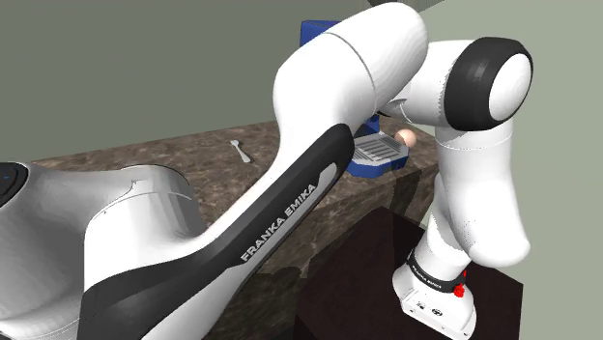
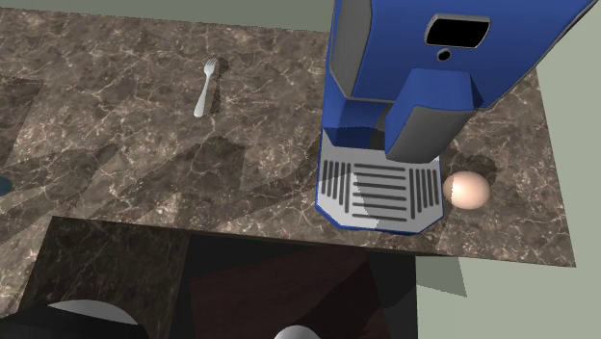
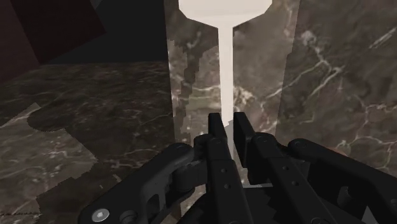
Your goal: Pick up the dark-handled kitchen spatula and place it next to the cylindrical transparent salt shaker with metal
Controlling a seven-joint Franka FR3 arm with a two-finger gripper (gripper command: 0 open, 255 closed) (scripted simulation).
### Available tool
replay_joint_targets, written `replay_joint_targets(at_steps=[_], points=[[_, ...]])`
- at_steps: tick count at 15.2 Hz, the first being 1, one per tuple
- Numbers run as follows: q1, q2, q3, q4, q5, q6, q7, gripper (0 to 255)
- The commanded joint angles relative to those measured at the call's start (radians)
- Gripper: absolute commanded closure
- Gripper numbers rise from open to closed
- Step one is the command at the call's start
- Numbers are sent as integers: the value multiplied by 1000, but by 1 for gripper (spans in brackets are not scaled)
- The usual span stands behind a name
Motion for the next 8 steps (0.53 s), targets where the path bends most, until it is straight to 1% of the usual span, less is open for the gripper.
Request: replay_joint_targets(at_steps=[1, 3, 8], points=[[3, 13, -6, -15, -11, 26, 9, 255], [6, 24, -11, -25, -20, 45, 15, 255], [6, 24, -11, -25, -20, 45, 15, 255]])
